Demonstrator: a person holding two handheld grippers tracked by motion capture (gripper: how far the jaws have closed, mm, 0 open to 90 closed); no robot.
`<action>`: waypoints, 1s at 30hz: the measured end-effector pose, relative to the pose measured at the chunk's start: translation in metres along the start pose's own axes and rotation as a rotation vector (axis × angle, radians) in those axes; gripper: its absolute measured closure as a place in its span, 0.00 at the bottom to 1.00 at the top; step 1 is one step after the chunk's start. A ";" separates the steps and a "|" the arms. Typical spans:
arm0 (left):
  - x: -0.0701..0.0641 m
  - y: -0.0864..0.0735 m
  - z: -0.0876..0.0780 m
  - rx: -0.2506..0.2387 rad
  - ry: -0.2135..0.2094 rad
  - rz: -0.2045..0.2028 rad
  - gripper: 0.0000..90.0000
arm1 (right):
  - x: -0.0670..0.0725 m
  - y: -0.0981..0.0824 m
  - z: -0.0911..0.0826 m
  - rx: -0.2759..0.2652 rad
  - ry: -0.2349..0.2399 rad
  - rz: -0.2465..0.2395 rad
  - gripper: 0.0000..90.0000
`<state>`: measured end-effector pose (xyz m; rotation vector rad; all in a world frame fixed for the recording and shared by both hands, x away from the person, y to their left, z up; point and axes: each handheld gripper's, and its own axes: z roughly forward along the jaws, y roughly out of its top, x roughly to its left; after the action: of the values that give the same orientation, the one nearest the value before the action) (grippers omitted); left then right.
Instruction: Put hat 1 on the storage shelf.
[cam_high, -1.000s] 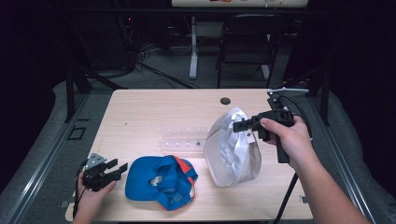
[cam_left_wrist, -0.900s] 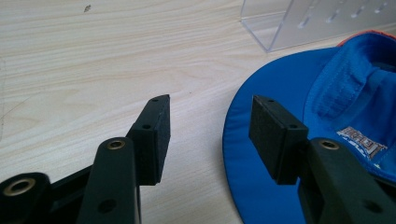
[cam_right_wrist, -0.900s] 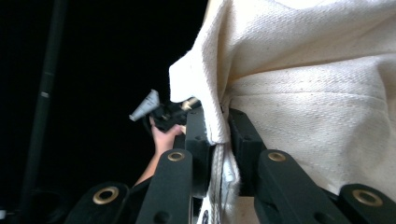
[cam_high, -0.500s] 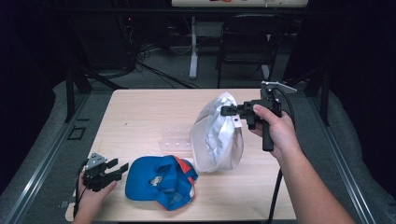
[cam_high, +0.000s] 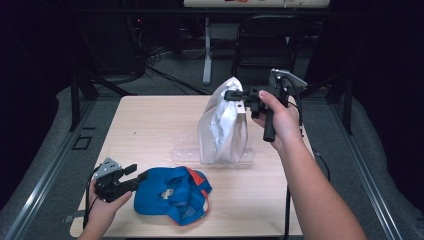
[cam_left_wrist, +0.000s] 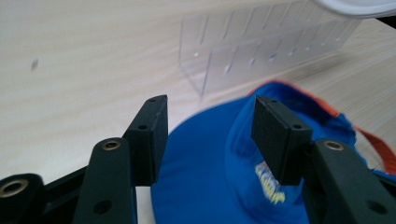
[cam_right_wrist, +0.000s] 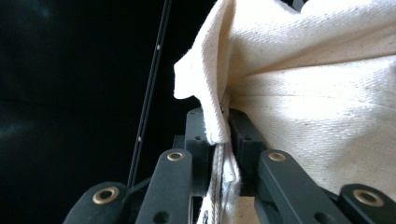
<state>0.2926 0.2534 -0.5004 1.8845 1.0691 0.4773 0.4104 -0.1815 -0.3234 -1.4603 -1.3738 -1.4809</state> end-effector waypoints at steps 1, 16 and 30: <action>-0.001 0.004 0.000 0.001 0.003 0.018 0.50 | 0.001 0.002 0.002 -0.008 -0.002 0.000 0.89; -0.059 0.064 0.042 -0.017 -0.001 0.274 0.49 | -0.007 0.020 0.042 -0.069 -0.072 0.039 0.89; -0.103 0.077 0.090 0.050 0.063 0.442 0.60 | -0.005 0.019 0.063 -0.068 -0.065 0.045 0.89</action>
<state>0.3335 0.1049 -0.4739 2.1689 0.7035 0.7696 0.4477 -0.1281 -0.3343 -1.5842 -1.3322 -1.4762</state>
